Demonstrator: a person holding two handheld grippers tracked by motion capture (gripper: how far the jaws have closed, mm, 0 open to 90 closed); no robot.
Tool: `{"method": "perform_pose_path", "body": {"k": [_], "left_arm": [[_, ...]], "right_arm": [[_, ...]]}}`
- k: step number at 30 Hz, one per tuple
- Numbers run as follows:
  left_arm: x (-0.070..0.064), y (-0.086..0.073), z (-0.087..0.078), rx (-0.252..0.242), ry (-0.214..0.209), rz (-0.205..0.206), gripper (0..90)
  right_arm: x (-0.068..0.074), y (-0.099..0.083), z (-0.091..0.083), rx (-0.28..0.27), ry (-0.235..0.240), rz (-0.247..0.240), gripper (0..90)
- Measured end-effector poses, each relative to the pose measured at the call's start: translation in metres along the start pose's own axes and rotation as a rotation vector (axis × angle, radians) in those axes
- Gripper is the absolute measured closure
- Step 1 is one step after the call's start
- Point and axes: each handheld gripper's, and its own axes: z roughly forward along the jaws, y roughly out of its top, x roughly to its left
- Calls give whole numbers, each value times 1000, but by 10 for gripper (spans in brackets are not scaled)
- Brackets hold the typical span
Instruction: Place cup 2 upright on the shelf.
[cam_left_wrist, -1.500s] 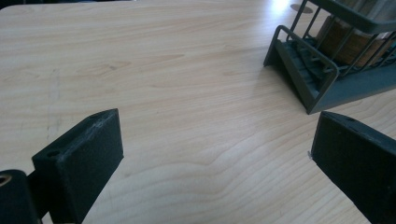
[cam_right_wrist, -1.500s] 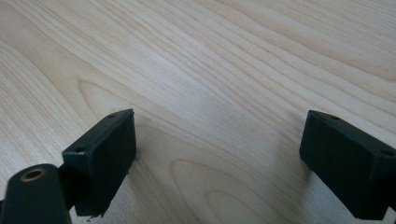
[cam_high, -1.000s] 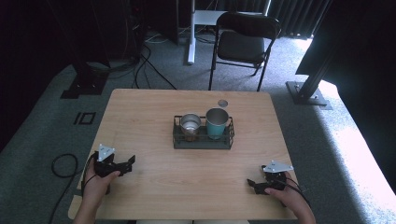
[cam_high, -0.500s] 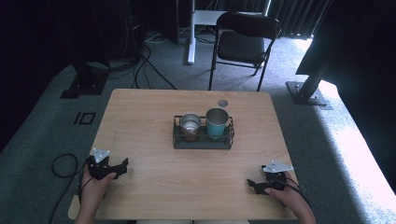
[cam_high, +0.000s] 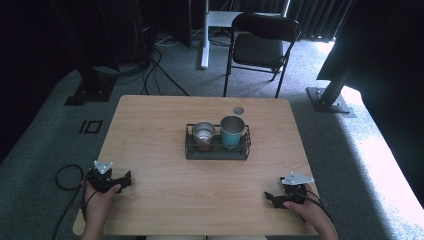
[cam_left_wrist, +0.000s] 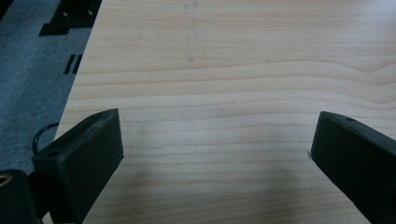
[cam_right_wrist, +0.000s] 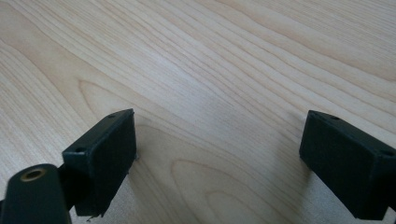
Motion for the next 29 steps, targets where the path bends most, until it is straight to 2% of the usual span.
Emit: {"method": "perform_pose_path", "body": {"k": [2, 4, 8, 10, 12, 17, 20, 29], "left_arm": [[0, 0, 1, 2, -10, -21, 33], [0, 0, 2, 13, -3, -25, 33], [-1, -1, 5, 15, 10, -22, 33], [-2, -2, 5, 35, 16, -14, 34], [-3, -2, 6, 48, 16, -6, 73], [-5, 0, 9, 62, 9, -57, 73], [-5, 1, 11, 68, 25, -77, 46], [-7, 2, 12, 74, 44, -92, 30]], "right_arm": [[0, 0, 0, 0, 0, 0, 105], [0, 0, 0, 0, 0, 0, 105], [0, 0, 0, 0, 0, 0, 105], [0, 0, 0, 0, 0, 0, 105], [0, 0, 0, 0, 0, 0, 105], [0, 0, 0, 0, 0, 0, 105], [0, 0, 0, 0, 0, 0, 105], [0, 0, 0, 0, 0, 0, 105]]}}
